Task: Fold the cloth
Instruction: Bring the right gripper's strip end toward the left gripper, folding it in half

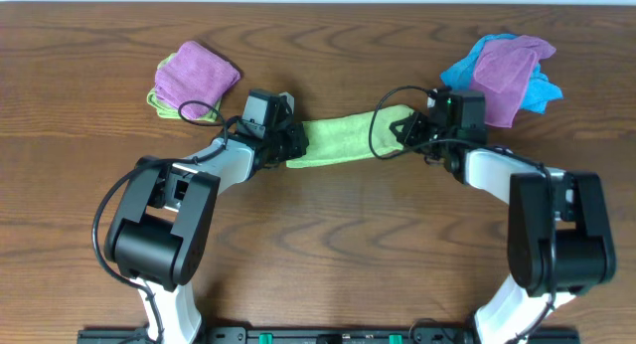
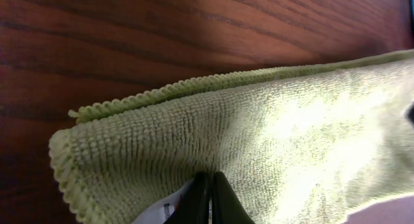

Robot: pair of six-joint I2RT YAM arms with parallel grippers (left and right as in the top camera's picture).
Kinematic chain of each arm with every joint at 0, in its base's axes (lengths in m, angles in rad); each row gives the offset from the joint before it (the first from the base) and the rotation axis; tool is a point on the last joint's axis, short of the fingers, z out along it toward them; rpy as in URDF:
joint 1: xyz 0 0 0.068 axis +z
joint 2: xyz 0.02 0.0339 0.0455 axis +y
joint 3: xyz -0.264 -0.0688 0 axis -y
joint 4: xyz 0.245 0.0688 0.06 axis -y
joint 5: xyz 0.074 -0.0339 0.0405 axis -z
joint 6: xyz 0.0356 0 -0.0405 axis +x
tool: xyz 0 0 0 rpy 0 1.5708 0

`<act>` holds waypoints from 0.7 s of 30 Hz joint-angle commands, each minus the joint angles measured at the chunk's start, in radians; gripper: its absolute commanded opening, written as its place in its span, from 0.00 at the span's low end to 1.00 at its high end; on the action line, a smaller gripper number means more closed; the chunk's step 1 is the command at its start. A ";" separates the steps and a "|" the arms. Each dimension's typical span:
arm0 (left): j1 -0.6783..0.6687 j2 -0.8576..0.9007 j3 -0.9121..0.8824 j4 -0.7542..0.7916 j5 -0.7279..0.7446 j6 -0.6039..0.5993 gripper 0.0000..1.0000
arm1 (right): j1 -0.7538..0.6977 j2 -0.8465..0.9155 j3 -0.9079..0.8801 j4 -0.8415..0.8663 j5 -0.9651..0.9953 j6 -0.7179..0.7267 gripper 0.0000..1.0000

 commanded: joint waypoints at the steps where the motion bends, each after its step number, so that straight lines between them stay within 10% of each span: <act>1: 0.002 0.013 0.015 -0.011 -0.021 0.017 0.06 | 0.006 -0.080 -0.003 0.004 -0.026 -0.054 0.01; 21: 0.002 0.013 0.074 -0.048 -0.018 0.018 0.05 | 0.264 -0.124 0.039 0.003 0.093 -0.090 0.01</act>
